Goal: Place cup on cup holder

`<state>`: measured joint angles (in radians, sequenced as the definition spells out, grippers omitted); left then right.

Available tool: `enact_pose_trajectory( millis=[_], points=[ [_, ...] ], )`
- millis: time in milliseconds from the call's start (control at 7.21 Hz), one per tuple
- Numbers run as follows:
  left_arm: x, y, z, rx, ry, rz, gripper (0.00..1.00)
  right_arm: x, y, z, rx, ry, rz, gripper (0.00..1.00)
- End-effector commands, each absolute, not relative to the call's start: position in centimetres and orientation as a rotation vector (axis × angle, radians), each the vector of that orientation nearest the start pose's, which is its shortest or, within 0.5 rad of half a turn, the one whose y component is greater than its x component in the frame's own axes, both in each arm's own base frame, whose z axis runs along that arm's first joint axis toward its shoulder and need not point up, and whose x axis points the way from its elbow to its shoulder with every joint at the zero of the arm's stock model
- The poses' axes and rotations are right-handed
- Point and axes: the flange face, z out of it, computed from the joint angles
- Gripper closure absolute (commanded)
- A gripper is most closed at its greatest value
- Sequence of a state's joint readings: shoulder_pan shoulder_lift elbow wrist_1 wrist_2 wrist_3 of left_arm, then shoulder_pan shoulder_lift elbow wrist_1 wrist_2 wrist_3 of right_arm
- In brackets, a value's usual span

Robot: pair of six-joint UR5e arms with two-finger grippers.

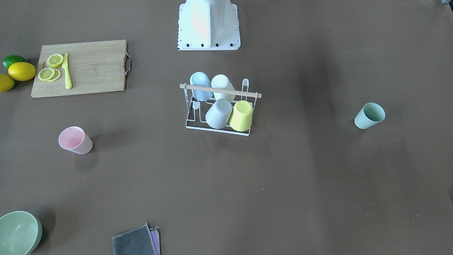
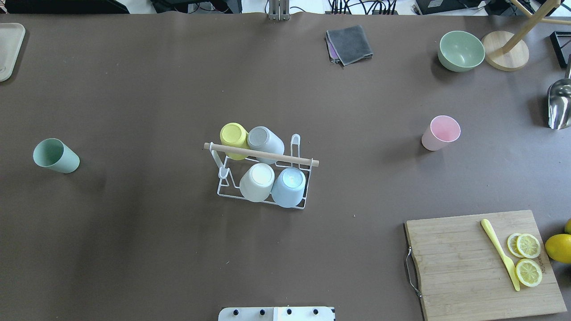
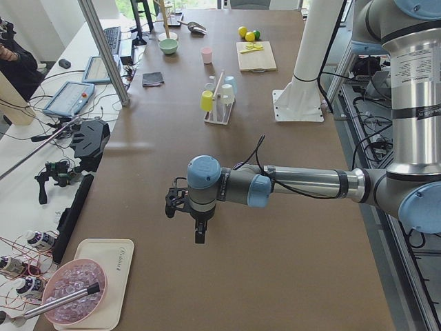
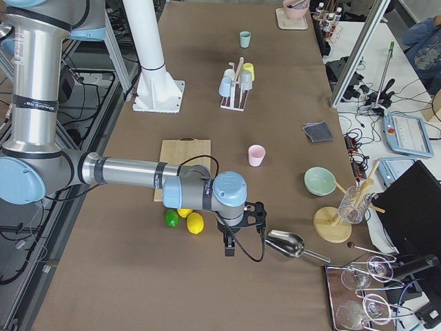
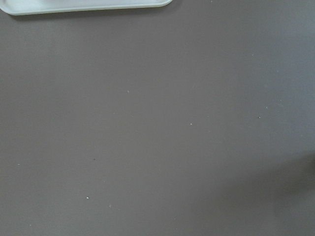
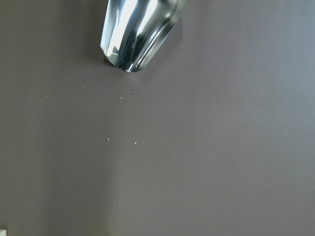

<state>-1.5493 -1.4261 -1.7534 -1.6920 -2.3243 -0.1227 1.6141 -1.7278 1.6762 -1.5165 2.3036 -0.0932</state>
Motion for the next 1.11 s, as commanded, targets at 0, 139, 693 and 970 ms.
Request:
enact_pose_trajectory(
  millis=[0, 139, 693, 970],
  points=[
    [-5.6, -44.4, 62.5, 0.096, 0.76, -0.037, 0.02, 8.5, -42.3, 67.5, 0.053, -0.733, -0.049, 0.0],
    [-5.6, -44.5, 62.4, 0.097, 0.76, -0.036, 0.02, 8.5, -42.2, 67.6, 0.055, -0.73, -0.051, 0.0],
    [-5.6, -44.5, 62.5, 0.096, 0.76, -0.037, 0.02, 8.3, -45.6, 67.9, 0.018, -0.735, -0.02, 0.0],
    [-5.6, -44.5, 62.4, 0.097, 0.76, -0.036, 0.02, 8.3, -46.2, 67.1, 0.012, -0.736, 0.028, 0.0]
  ],
)
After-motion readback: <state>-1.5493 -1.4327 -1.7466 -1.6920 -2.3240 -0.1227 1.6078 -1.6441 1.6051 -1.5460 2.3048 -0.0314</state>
